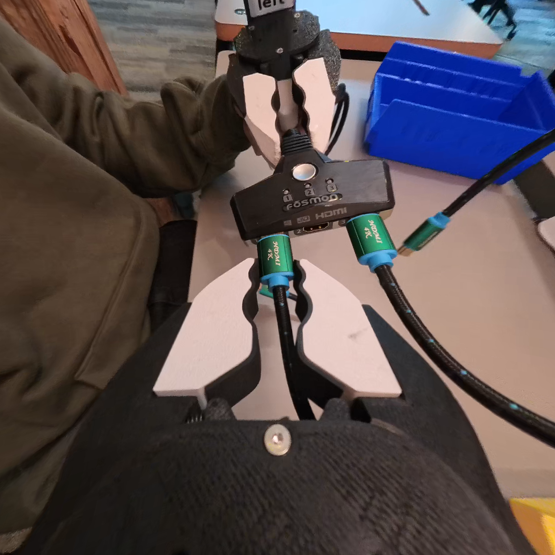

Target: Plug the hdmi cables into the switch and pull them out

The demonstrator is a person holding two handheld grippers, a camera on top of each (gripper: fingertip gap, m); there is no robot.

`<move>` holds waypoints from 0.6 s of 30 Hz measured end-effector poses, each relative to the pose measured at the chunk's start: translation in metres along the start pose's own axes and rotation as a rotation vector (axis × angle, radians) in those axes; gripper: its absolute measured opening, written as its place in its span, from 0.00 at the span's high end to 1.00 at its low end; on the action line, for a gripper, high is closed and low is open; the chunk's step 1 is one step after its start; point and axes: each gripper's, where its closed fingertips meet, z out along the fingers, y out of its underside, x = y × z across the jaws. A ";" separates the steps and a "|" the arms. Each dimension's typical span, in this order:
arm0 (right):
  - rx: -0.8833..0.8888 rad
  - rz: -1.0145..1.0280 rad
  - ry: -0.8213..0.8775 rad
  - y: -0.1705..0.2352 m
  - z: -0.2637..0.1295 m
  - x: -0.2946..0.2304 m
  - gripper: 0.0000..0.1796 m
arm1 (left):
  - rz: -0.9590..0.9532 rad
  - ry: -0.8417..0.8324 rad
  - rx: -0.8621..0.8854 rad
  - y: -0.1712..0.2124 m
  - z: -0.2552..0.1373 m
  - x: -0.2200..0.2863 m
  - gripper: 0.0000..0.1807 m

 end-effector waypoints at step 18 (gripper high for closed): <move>0.042 -0.114 0.099 -0.008 0.006 0.005 0.88 | 0.037 -0.068 -0.018 0.011 0.007 -0.007 0.91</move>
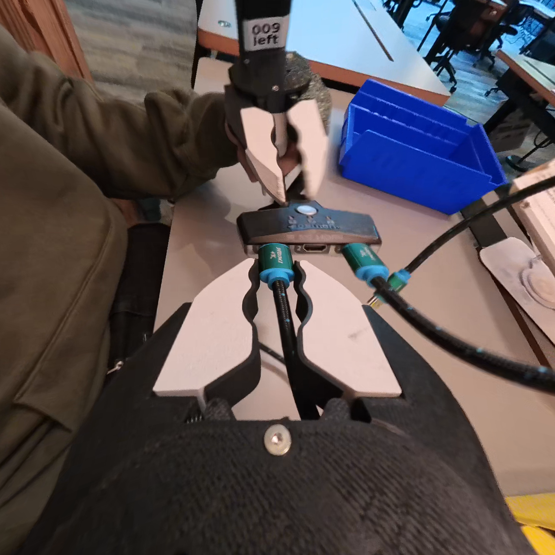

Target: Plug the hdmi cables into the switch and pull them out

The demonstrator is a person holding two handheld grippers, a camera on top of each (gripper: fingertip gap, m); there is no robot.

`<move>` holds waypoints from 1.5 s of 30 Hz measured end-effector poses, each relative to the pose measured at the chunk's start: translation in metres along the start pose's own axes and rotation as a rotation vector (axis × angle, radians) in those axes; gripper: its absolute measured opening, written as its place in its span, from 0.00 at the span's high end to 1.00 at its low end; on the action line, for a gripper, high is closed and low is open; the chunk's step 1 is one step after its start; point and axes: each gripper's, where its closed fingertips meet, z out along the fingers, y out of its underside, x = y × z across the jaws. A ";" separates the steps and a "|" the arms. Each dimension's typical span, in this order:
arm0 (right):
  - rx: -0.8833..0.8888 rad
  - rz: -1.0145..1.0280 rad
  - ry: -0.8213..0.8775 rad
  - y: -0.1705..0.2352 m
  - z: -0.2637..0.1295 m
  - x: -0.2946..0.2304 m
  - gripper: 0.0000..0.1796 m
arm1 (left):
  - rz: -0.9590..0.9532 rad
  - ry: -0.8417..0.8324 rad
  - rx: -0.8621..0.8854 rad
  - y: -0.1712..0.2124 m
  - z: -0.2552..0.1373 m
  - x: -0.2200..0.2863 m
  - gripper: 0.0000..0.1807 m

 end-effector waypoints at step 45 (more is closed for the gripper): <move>0.152 0.014 0.012 -0.009 -0.017 -0.003 0.87 | -0.145 0.089 0.122 -0.005 0.013 0.008 0.88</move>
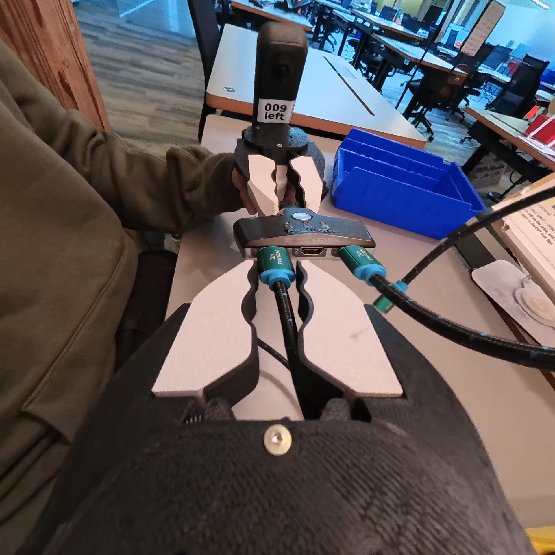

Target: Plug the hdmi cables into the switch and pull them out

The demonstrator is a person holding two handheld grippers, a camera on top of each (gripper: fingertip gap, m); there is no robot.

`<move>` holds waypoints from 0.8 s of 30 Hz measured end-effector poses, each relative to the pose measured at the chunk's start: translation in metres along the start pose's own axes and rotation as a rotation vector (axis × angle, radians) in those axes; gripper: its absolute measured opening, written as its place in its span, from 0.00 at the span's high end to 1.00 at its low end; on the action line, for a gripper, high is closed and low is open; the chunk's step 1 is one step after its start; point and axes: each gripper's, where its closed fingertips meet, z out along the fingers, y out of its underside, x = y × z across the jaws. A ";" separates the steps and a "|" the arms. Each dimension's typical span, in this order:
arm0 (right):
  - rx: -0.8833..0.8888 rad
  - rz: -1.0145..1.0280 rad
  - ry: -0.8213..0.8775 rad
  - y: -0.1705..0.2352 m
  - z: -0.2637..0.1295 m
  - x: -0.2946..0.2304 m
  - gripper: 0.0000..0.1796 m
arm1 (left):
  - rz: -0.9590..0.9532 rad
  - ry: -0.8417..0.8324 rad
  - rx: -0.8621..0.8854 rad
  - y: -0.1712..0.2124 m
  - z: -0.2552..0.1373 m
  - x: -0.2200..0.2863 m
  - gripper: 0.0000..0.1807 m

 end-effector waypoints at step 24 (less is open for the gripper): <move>0.017 0.111 0.019 0.010 0.005 0.000 0.91 | 0.059 -0.015 -0.090 0.014 0.000 -0.002 0.88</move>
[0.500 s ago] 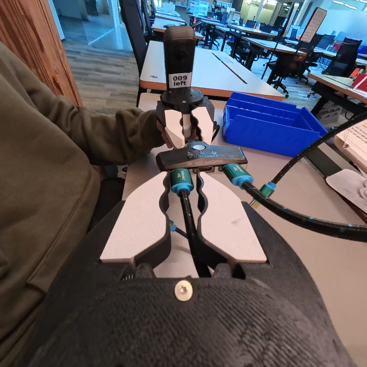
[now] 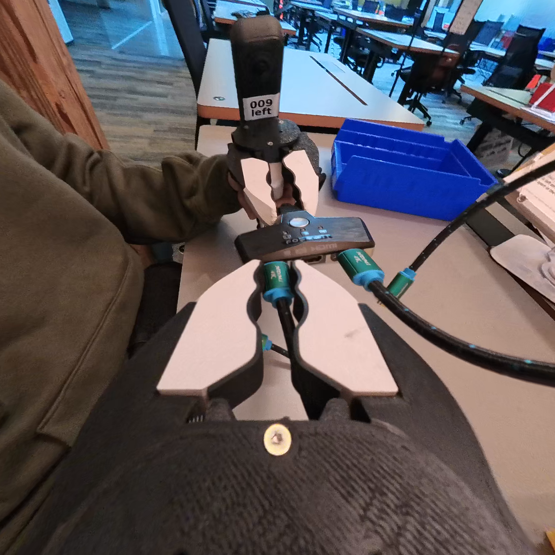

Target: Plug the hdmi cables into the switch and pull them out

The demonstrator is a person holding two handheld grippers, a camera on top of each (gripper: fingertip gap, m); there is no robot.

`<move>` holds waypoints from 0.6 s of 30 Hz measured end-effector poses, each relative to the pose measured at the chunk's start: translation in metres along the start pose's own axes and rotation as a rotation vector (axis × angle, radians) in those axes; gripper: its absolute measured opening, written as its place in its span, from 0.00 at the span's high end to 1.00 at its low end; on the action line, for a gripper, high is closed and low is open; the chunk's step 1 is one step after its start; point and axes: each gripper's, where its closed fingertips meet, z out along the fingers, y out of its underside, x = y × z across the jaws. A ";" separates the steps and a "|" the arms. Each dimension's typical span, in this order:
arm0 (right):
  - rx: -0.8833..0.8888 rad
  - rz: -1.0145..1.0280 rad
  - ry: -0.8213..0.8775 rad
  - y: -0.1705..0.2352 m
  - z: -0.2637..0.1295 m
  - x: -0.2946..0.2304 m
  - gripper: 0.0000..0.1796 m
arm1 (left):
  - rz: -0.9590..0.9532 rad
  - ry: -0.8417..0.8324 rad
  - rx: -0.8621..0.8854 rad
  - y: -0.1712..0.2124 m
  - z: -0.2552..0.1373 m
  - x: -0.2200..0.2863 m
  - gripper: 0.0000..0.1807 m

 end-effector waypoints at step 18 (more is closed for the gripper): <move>-0.014 0.039 -0.020 0.008 0.008 -0.005 0.87 | 0.009 0.013 0.026 -0.003 -0.004 0.002 0.88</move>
